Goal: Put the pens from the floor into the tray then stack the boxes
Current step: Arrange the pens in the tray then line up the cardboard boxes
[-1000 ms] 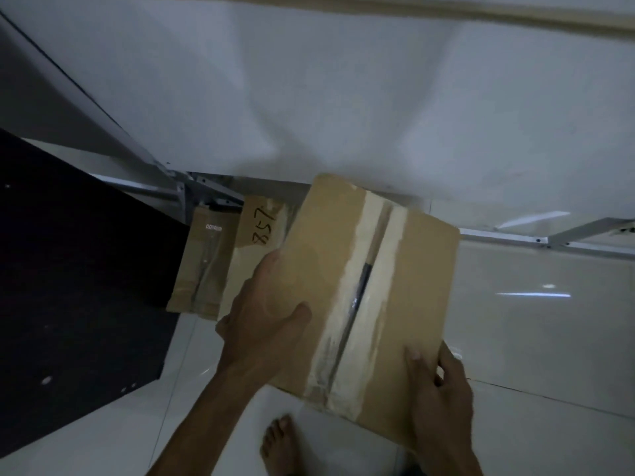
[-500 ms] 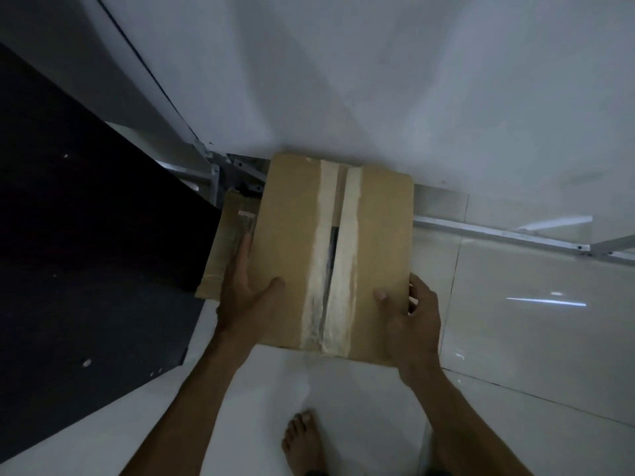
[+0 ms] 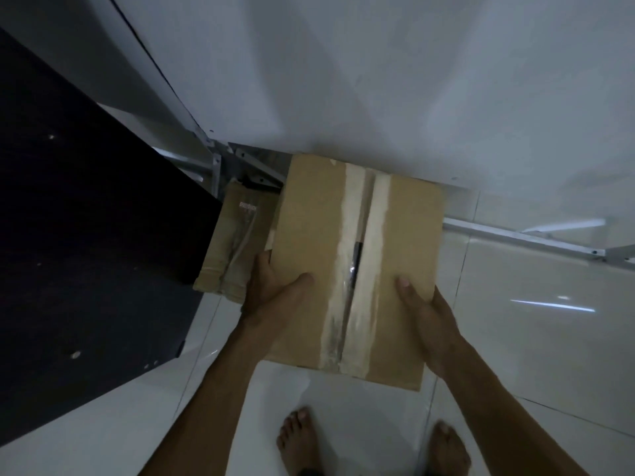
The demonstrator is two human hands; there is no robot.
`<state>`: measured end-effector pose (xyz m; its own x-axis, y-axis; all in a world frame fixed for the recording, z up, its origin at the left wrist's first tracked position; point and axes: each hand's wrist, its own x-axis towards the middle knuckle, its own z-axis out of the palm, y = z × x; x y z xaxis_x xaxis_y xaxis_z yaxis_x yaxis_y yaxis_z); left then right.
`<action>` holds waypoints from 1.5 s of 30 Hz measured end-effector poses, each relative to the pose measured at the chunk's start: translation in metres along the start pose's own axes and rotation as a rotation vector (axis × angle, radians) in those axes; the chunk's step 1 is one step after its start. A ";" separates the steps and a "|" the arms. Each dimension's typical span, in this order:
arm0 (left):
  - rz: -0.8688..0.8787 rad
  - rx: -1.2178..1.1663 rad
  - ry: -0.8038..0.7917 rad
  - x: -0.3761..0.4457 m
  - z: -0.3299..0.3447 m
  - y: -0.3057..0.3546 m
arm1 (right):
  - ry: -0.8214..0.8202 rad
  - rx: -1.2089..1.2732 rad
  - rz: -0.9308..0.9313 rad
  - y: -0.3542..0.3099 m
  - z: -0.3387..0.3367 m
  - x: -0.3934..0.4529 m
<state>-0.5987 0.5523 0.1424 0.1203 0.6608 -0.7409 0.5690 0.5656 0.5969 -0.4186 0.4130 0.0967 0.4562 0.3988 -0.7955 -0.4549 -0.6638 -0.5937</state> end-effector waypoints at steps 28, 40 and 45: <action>-0.093 -0.088 -0.171 0.022 0.224 -0.017 | 0.118 -0.158 -0.069 0.050 -0.211 0.097; 0.010 0.635 -0.086 0.060 0.237 -0.024 | 0.028 -0.006 -0.109 0.079 -0.178 0.137; 0.011 0.766 -0.037 0.061 0.245 -0.033 | 0.000 0.010 -0.119 0.084 -0.176 0.138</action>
<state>-0.4106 0.4528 0.0021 0.1486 0.6401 -0.7538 0.9708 0.0505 0.2343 -0.2592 0.3008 -0.0410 0.5078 0.4741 -0.7192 -0.4050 -0.6055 -0.6851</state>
